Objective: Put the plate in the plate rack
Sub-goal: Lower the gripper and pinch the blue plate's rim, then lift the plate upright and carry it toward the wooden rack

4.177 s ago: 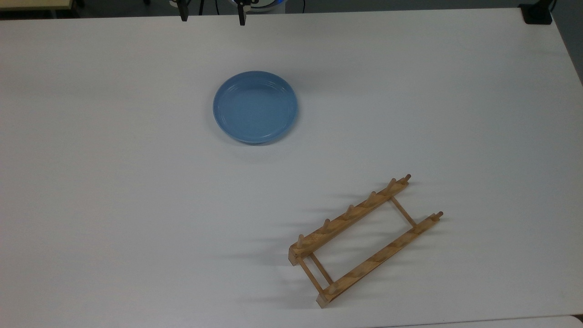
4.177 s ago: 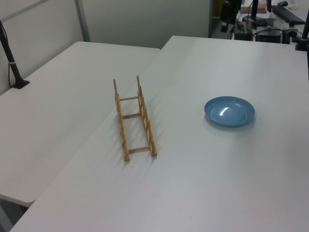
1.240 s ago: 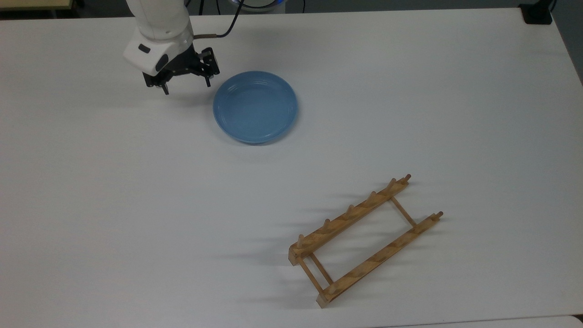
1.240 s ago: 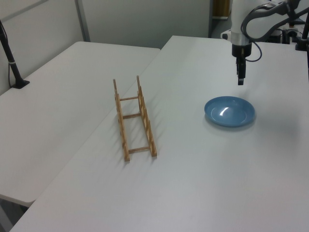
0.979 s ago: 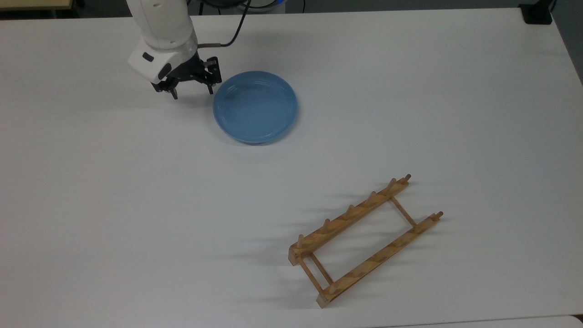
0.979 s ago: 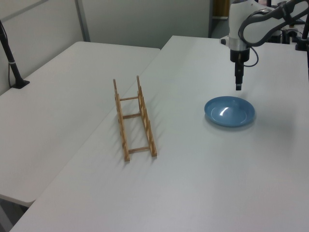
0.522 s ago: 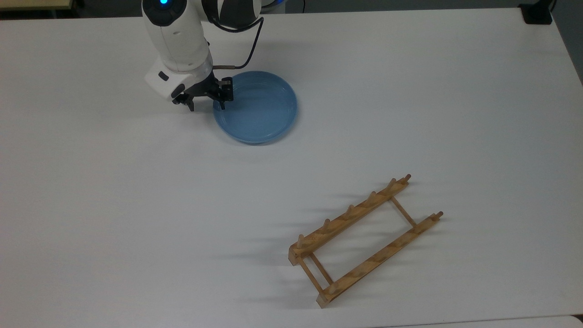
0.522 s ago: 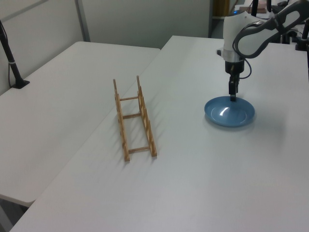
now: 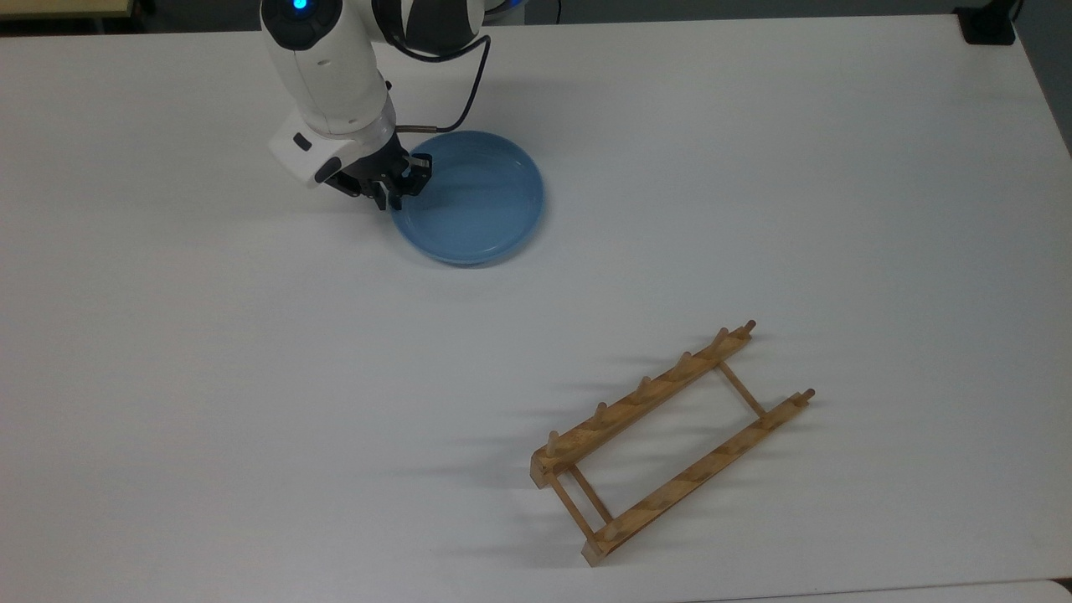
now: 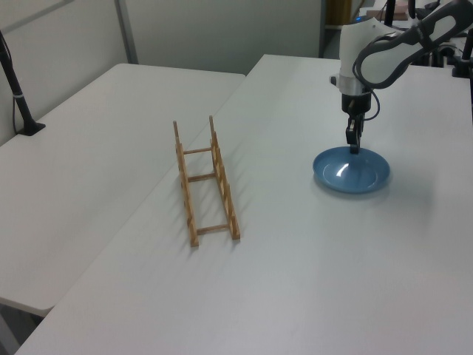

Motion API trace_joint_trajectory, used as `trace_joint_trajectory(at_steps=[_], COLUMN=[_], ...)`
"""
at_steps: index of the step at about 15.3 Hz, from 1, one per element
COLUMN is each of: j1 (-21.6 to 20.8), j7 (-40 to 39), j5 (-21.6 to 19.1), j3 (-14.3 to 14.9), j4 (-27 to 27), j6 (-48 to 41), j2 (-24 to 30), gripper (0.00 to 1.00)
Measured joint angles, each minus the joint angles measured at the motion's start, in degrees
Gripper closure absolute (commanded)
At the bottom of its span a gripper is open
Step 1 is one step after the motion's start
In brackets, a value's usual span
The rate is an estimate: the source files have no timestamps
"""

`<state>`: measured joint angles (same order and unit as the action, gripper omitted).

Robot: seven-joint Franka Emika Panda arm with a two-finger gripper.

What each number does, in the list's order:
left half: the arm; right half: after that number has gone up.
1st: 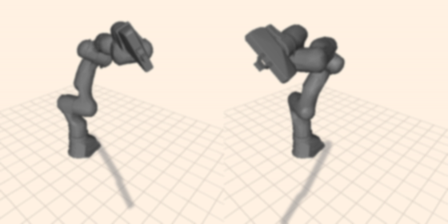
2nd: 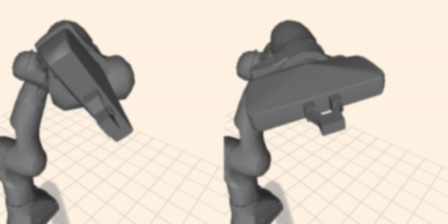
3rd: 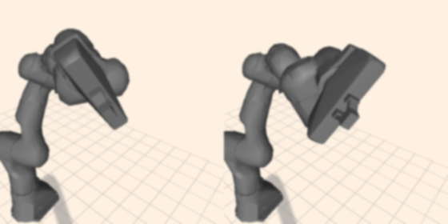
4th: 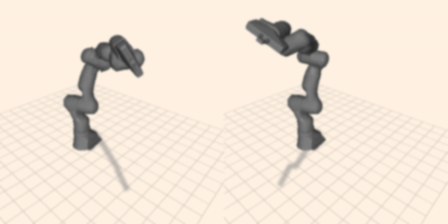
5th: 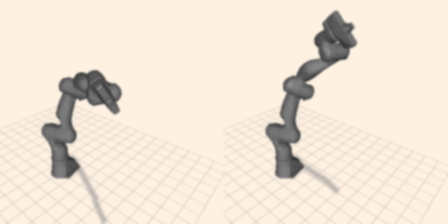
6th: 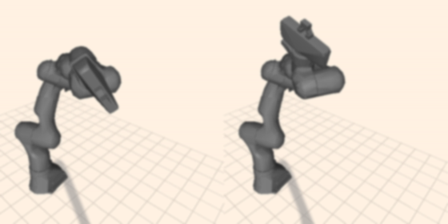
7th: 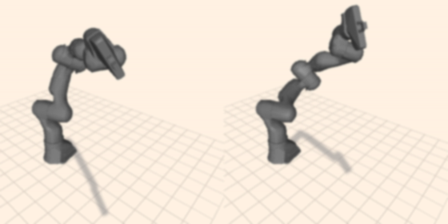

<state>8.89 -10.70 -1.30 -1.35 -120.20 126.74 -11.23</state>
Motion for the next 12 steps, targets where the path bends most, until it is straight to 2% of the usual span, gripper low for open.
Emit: trace_joint_trajectory(at_steps=[8,12], j1=[-0.29,-0.28], j7=[0.0,0.0], j5=[-0.29,-0.29], j3=[-0.02,-0.01], j4=[1.09,3.75], j6=[0.0,-0.02], j2=[0.16,1.28], gripper=[1.0,1.0])
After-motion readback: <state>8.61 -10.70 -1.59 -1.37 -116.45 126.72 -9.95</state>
